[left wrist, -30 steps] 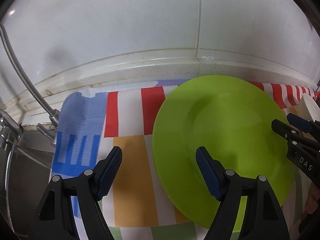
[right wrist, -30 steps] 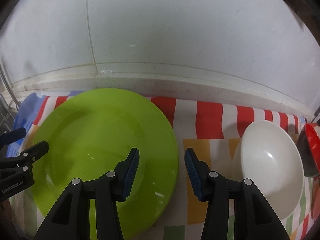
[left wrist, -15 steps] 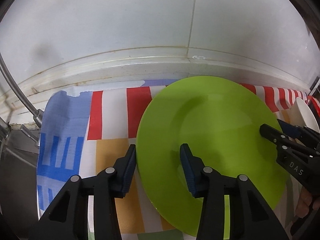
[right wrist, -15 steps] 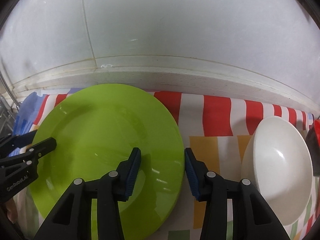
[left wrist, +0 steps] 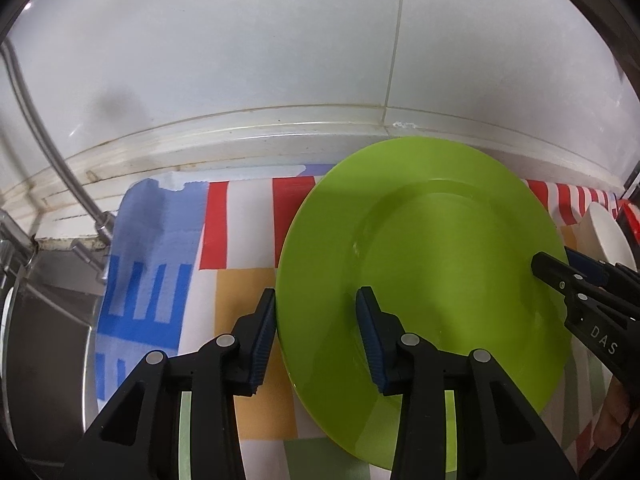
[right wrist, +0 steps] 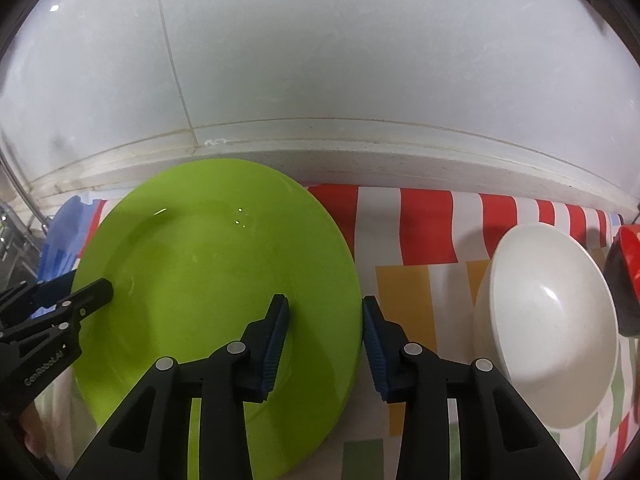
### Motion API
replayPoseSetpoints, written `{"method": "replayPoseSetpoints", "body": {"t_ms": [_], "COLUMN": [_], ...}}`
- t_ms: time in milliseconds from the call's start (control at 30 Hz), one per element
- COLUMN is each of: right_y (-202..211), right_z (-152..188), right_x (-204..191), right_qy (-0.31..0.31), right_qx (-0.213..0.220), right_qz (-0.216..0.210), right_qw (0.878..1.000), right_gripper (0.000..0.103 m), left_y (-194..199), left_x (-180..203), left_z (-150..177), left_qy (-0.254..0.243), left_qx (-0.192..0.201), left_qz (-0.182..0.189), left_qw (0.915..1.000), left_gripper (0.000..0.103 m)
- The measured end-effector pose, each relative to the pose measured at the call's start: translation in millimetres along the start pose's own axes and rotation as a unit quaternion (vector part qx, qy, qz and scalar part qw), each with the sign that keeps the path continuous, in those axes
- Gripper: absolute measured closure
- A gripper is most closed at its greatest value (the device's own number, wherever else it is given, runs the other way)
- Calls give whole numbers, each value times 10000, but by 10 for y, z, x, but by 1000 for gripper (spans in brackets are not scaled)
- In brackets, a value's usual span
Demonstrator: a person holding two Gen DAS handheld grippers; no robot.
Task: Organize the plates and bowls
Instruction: 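Lift the lime-green plate with the left tool toward the sink side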
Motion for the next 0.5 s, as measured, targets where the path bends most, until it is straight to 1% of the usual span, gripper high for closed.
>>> {"method": "replayPoseSetpoints", "body": {"t_ms": [200,333,433,500], "right_y": [246,463,604,684], "right_z": [-20,55,91,113], "right_x": [-4,-7,-24,-71], "right_qy": [-4,7,44,59], "right_qx": [35,89,130,136], "right_qz": [12,11,7,0], "right_qw": [10000,10000,9999,9999], "right_gripper": [66,66,66,66], "left_y": [272,504,705,746], "left_x": [-7,-24,-30,-66], "left_z": [26,132,294,316], "left_qy": [64,119,179,228], "left_qx": [97,205,263,269], "left_qz": [-2,1,-2,4], "left_qw": [9999,9997,9995,9994], "left_gripper": [63,63,63,63]}}
Point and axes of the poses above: each gripper's, at about its wrist camera, not at the fingertips, and y roughly against the way its jaws point, x to its right, z to its underside, the point moved 8 cm from there along -y, roughly the way its jaws point, and after that the axes turned 10 degrees about -x, right-handed, at the moved point
